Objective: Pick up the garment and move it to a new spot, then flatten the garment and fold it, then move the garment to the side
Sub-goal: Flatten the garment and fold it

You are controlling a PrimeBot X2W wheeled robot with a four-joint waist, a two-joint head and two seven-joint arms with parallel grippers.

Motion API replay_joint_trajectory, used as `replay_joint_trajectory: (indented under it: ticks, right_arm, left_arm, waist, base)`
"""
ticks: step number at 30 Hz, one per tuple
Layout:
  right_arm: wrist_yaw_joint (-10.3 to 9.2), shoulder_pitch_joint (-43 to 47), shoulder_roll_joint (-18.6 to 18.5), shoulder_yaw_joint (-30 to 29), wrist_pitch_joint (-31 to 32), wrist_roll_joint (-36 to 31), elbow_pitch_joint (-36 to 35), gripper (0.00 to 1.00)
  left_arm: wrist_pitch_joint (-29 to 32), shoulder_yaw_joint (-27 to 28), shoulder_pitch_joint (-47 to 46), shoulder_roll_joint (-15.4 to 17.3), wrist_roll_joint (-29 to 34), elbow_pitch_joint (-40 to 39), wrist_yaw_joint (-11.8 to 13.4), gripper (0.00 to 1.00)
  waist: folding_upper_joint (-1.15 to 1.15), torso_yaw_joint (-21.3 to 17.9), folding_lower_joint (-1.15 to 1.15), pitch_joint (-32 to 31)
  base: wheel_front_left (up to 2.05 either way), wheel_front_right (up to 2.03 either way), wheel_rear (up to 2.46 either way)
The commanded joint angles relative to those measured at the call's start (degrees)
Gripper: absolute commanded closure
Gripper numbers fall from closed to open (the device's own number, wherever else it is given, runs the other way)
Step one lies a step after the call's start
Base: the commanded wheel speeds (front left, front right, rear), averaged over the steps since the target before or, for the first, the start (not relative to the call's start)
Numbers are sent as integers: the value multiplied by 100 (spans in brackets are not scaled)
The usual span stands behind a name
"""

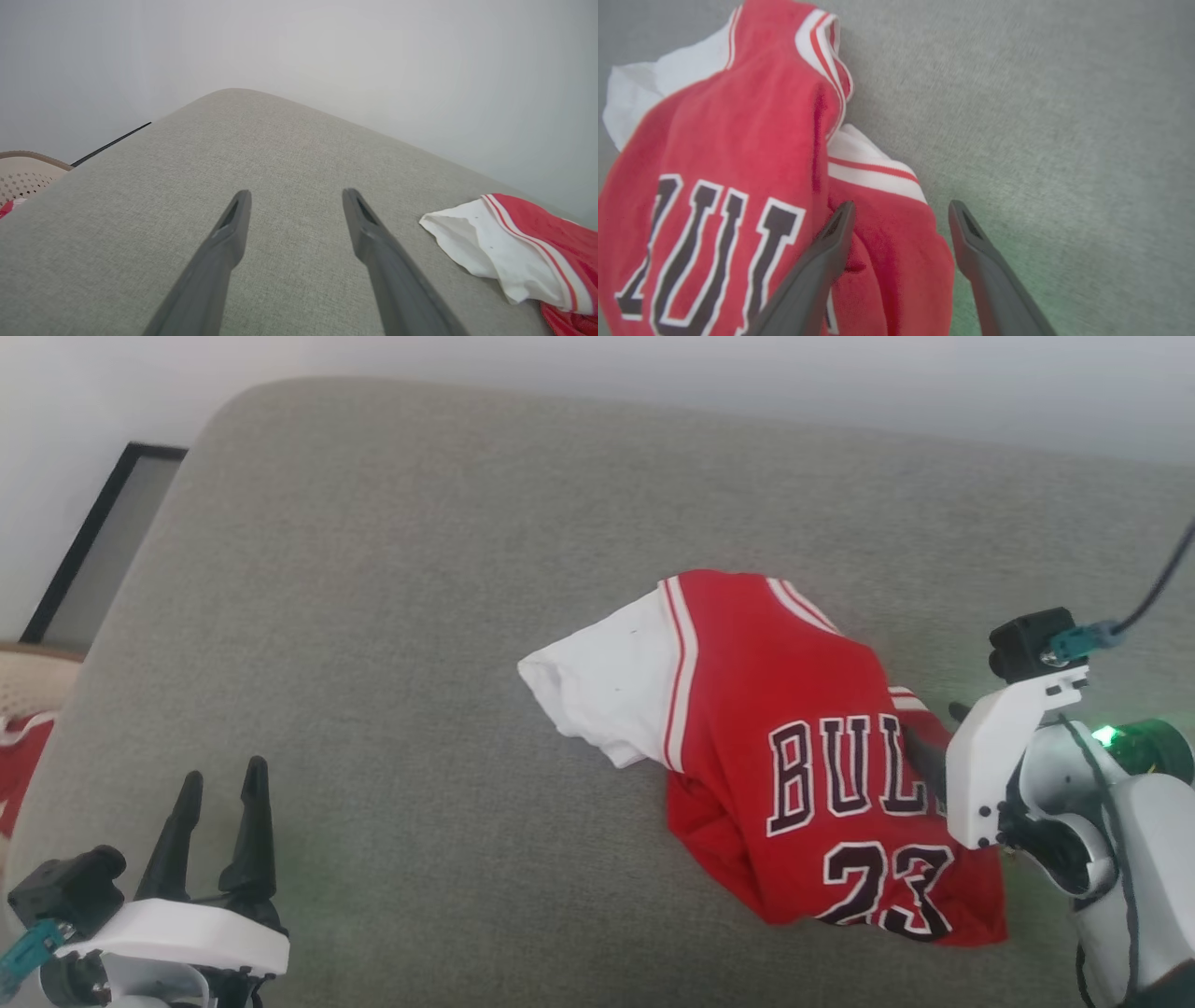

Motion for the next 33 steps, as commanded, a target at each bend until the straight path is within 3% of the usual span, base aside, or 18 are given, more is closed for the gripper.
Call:
replay_joint_trajectory:
  ticks: [1, 7, 8, 9, 15, 23, 33]
  right_arm:
    - [0, -93, -58, 81, 63, 39, 134, 0]
    - [0, -346, -13, 447, 544, 259, 1035, 0]
    - [1, -382, -15, 538, 595, 300, 1170, 76]
    - [0, -385, -36, 632, 633, 351, 1269, 100]
    - [-6, -577, -304, 595, -22, 462, 1262, 100]
    - [-1, -623, -575, 324, -317, 338, 880, 100]
    - [-1, -512, -751, -658, -527, -312, 900, 100]
  left_arm:
    - [-6, -11, -122, -10, -33, 19, -30, 0]
    - [-18, -22, -195, -47, -79, 138, -63, 0]
    - [-19, -25, -219, -54, -79, 154, -70, 0]
    - [-20, -37, -240, -74, -84, 171, -71, 0]
    - [-27, 15, -214, -93, -105, 266, -95, 0]
    - [-30, 184, -67, -110, -3, 218, -109, 0]
    - [-32, 221, 22, -129, 87, 181, -133, 0]
  waist:
    - [0, 109, 0, 91]
    - [0, 218, 0, 188]
    - [0, 229, 0, 197]
    - [0, 242, 0, 201]
    - [0, 204, 0, 134]
    - [0, 8, 0, -76]
    - [0, -123, 0, -250]
  base:
    - [0, 0, 0]
    - [0, 0, 0]
    - [0, 0, 0]
    - [0, 0, 0]
    - [0, 0, 0]
    - [0, 0, 0]
    - [0, 0, 0]
